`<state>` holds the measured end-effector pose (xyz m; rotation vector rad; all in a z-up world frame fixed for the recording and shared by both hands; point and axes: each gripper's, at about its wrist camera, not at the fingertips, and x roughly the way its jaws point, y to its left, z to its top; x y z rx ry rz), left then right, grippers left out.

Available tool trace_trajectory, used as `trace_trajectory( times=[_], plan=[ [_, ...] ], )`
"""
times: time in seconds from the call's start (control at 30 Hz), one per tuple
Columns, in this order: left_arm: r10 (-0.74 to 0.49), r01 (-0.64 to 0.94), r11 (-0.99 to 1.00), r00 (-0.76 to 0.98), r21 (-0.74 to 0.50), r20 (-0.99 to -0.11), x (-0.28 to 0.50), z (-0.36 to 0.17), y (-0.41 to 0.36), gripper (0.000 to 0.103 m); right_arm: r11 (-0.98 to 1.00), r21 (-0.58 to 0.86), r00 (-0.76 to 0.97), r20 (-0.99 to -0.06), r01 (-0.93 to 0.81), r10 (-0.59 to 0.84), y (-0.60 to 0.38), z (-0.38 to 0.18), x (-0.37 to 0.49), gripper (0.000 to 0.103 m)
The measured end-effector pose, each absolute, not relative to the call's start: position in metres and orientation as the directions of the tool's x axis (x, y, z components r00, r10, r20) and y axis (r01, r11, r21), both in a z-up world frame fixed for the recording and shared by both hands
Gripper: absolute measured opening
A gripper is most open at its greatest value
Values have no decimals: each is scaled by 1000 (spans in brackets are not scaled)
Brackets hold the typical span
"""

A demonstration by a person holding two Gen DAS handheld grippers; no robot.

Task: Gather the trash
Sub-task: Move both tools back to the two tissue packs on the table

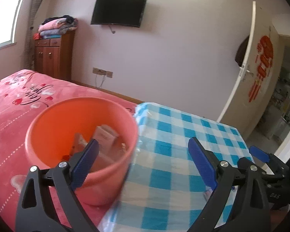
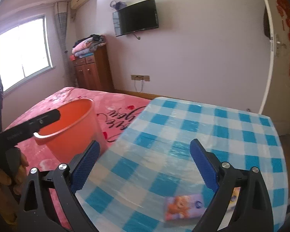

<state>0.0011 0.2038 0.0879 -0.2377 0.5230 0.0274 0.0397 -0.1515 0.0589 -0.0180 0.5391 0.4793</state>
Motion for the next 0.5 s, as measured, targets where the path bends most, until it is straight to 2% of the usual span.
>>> trace_trajectory(
  times=[0.5],
  plan=[
    [-79,10,992,822,-125,-564,2,70,123,94,930,106,765,-540,-353,352,-216,23,47,93]
  ],
)
